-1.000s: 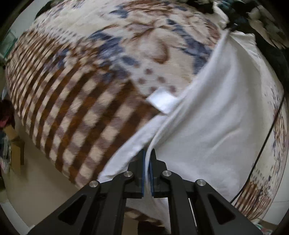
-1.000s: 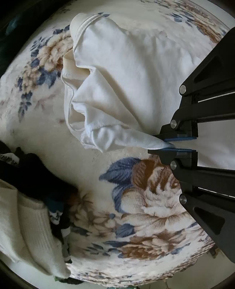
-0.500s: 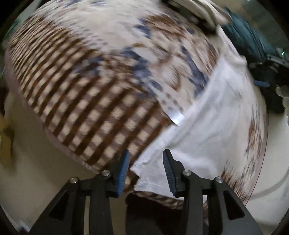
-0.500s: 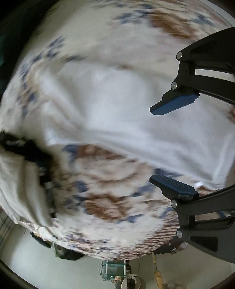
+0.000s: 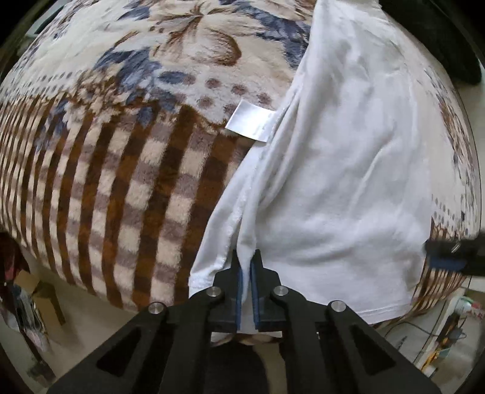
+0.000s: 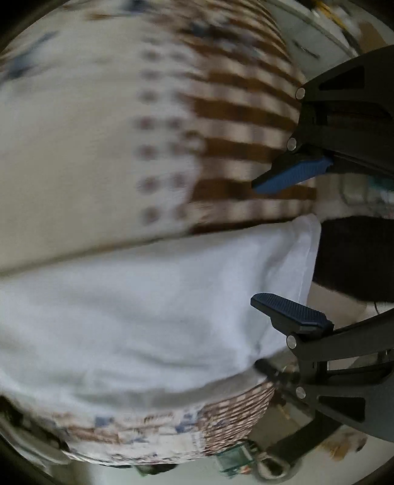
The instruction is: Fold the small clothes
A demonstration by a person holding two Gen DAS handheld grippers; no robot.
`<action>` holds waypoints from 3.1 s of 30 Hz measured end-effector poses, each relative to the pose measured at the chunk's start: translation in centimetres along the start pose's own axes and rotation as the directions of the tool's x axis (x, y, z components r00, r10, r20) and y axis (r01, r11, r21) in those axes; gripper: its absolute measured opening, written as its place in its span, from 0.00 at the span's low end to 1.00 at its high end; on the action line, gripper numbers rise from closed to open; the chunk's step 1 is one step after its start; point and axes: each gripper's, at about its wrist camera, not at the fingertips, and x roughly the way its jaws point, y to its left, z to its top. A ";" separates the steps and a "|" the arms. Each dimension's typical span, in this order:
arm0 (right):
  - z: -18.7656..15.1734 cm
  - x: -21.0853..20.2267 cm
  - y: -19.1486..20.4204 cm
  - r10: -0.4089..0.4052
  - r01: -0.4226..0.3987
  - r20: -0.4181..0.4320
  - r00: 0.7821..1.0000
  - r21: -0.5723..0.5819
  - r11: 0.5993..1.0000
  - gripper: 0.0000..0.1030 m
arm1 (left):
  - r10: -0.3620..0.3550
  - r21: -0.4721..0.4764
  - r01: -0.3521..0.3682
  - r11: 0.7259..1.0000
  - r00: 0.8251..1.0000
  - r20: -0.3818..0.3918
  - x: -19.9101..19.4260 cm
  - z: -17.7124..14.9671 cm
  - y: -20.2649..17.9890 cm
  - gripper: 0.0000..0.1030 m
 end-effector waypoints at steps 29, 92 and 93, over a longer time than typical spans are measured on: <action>12.2 -21.7 8.5 0.109 -0.148 0.417 0.902 0.062 0.987 0.62 | -0.283 0.123 0.258 0.958 0.919 0.274 -12.1 37.0 -3.9 0.51; 43.9 -19.9 10.6 0.126 -0.093 0.453 0.882 -0.095 0.991 0.09 | -0.313 0.255 0.270 0.929 0.938 0.147 1.3 47.4 -10.2 0.07; 43.8 -20.0 10.6 0.127 -0.092 0.457 0.880 -0.097 0.991 0.09 | -0.317 0.260 0.269 0.928 0.934 0.166 1.0 47.2 -10.3 0.07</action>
